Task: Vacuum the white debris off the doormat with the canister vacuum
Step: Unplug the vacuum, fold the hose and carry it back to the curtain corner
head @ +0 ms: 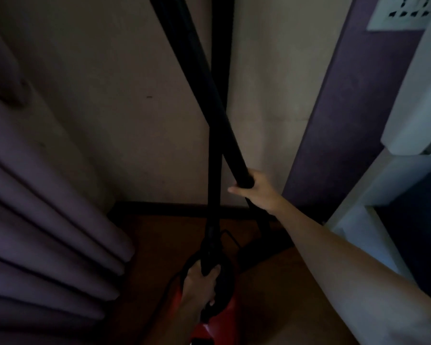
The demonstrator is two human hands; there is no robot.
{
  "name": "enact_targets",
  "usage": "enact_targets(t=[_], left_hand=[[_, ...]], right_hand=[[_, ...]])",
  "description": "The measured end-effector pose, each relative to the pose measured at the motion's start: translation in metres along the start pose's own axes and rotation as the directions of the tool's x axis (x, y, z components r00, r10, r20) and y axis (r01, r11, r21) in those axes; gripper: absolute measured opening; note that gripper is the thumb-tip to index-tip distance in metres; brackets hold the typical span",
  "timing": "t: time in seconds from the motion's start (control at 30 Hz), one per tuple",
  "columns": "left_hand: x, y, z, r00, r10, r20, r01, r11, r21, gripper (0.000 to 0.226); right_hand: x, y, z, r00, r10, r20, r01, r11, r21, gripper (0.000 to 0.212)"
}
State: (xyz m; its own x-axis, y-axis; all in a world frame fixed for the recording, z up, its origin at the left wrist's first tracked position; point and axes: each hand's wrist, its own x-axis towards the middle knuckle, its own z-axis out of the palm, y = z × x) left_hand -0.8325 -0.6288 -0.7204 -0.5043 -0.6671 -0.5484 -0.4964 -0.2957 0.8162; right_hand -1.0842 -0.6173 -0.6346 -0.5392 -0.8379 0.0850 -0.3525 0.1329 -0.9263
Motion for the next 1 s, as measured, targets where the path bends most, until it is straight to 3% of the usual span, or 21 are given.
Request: enact_targets(t=[0.13,0.27,0.43,0.53,0.6,0.7,0.87,1.0], left_hand=[[-0.004,-0.012,-0.001,0.999,0.003,-0.051,-0.003,1.0,0.007,0.018],[-0.005,-0.011,0.001,0.998,0.061,-0.013,-0.061,0.998,0.035,0.013],[0.014,0.001,0.01,0.997,0.068,-0.027,-0.067,0.996,0.051,0.016],[0.029,0.012,0.011,0.999,0.051,-0.002,-0.05,0.998,0.03,0.016],[0.037,0.02,0.013,0.998,0.046,0.034,-0.048,0.998,0.042,0.017],[0.045,0.029,0.016,0.998,0.05,0.049,-0.052,0.998,0.038,0.015],[0.051,0.026,0.016,0.996,0.033,0.082,-0.035,0.999,0.024,0.01],[0.051,0.019,0.015,0.998,0.025,0.063,-0.026,1.0,0.016,0.007]], right_hand=[[0.014,0.002,0.005,0.958,-0.079,-0.276,0.088,0.996,0.021,0.034],[0.022,-0.011,0.018,0.926,-0.08,-0.37,0.143,0.979,0.145,0.032],[0.029,-0.023,0.045,0.946,-0.025,-0.324,0.107,0.965,0.239,0.041],[0.033,-0.023,0.044,0.965,-0.026,-0.261,0.094,0.963,0.253,0.025],[0.036,-0.019,0.039,0.97,-0.018,-0.244,0.085,0.96,0.266,0.025],[0.043,-0.011,0.034,0.976,-0.02,-0.216,0.073,0.967,0.243,0.036],[0.06,-0.006,0.029,0.988,-0.031,-0.15,0.054,0.987,0.154,0.033],[0.065,-0.004,0.024,0.996,-0.067,-0.055,0.076,0.981,0.181,0.034]])
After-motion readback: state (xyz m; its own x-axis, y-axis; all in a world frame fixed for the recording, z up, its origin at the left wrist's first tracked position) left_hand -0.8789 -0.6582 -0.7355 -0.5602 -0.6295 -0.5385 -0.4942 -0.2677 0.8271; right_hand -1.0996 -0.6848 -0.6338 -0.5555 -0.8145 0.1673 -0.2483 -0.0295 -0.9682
